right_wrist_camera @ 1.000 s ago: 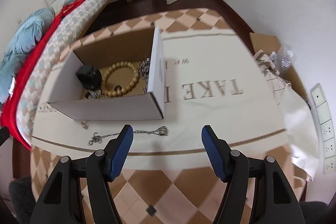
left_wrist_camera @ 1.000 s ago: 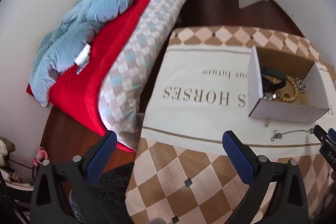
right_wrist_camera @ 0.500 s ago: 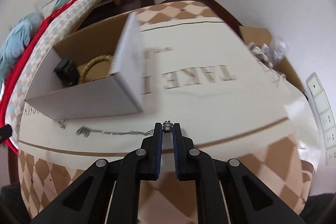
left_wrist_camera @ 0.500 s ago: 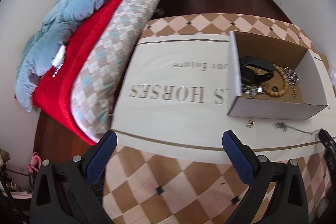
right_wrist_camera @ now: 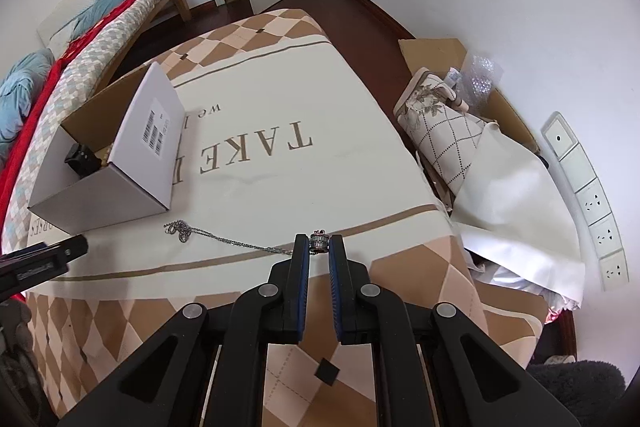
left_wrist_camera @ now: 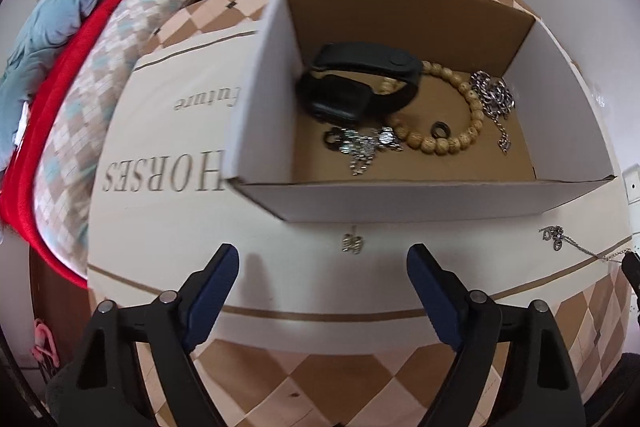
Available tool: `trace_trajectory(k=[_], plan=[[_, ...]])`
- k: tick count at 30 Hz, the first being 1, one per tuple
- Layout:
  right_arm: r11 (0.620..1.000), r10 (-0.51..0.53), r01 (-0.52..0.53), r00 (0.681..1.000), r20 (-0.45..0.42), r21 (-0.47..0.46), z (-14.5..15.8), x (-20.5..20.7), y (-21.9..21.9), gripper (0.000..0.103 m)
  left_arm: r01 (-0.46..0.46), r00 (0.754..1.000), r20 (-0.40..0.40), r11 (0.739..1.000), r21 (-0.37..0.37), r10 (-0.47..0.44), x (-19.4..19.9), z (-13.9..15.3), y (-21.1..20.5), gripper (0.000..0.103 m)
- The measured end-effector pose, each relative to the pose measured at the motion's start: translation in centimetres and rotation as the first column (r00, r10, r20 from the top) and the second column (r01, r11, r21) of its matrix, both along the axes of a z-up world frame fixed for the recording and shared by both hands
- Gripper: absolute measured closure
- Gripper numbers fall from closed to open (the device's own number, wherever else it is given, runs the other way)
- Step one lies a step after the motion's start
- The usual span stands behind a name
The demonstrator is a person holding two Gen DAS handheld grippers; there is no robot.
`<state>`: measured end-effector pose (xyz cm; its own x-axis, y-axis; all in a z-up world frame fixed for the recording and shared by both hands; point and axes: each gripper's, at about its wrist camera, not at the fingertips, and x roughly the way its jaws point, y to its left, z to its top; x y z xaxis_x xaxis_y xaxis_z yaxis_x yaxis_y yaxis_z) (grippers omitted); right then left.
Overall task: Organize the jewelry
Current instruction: 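Lift the silver chain with the right gripper while the left grasps the small silver charm, then carry the chain and charm over the box and open both grippers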
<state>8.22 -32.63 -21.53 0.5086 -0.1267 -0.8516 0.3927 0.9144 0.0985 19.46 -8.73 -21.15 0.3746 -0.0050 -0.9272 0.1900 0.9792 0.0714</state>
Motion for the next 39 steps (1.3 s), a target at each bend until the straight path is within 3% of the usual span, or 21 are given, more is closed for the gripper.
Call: trace_trajectory(k=[1,4,5,10,16,23,39], plan=[[1.0,0.002,-0.002,1.0,-0.001,-0.003,0.0,-0.1,0.0,0.093,0.004,1.0,-0.002,1.0,0.0,-0.004,0.0,-0.1,-0.2,0.037],[1.0,0.005,-0.005,1.0,-0.003,-0.002,0.0,0.1,0.1,0.093,0.027,1.0,0.008,1.0,-0.006,-0.027,0.0,0.1,-0.6,0.051],[1.0,0.005,-0.005,1.0,-0.003,-0.003,0.0,0.1,0.2,0.093,0.039,0.999,0.012,0.999,-0.007,-0.039,0.0,0.2,-0.8,0.063],[1.0,0.003,-0.003,1.0,0.014,0.009,0.4,0.2,0.4,0.093,0.075,0.997,0.008,0.997,0.003,-0.075,-0.6,0.4,-1.7,0.097],[0.999,0.03,-0.032,0.997,0.07,0.018,3.0,0.2,1.5,0.093,0.082,0.996,0.022,0.997,0.003,-0.082,-1.4,1.3,-1.6,0.097],[0.996,0.071,-0.079,0.986,0.15,0.047,6.9,0.0,3.0,0.093,0.108,0.992,0.065,0.994,-0.016,-0.107,-3.6,4.6,-1.2,0.097],[0.977,0.184,-0.209,0.921,0.342,0.038,18.7,-1.4,6.9,0.093,0.109,0.966,0.245,0.991,-0.084,-0.085,-5.8,16.4,1.9,0.097]])
